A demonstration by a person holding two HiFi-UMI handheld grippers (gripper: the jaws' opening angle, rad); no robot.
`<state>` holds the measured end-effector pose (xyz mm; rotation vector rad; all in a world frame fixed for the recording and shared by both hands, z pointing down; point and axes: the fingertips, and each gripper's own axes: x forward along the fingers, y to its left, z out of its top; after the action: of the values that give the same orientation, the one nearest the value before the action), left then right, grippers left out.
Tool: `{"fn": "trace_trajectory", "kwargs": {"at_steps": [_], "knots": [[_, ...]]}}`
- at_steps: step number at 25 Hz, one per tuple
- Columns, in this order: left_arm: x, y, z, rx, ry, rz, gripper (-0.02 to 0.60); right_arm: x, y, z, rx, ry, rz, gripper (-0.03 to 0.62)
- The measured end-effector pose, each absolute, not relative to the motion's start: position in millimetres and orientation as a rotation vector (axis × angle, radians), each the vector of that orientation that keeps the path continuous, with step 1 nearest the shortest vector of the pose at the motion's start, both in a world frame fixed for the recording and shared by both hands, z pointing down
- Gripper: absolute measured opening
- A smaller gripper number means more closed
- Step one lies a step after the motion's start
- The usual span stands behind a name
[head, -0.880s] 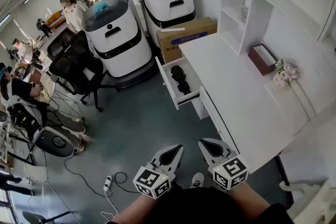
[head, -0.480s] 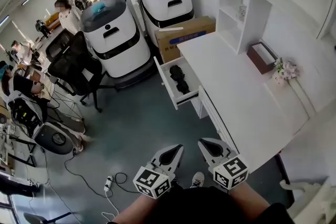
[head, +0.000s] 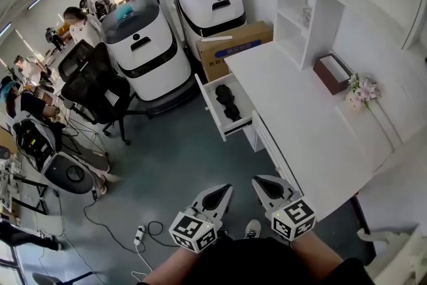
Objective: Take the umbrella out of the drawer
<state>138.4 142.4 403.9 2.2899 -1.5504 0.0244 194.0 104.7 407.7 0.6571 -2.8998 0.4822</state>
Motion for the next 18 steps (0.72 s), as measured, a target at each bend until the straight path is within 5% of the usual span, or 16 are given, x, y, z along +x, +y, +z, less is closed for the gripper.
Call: {"fn": "trace_trajectory", "kwargs": {"at_steps": [18], "knots": [[90, 103, 400, 2.317, -1.519, 0.050, -0.003, 160, 64, 408, 0.751, -2.868, 0.509, 0.000]]}}
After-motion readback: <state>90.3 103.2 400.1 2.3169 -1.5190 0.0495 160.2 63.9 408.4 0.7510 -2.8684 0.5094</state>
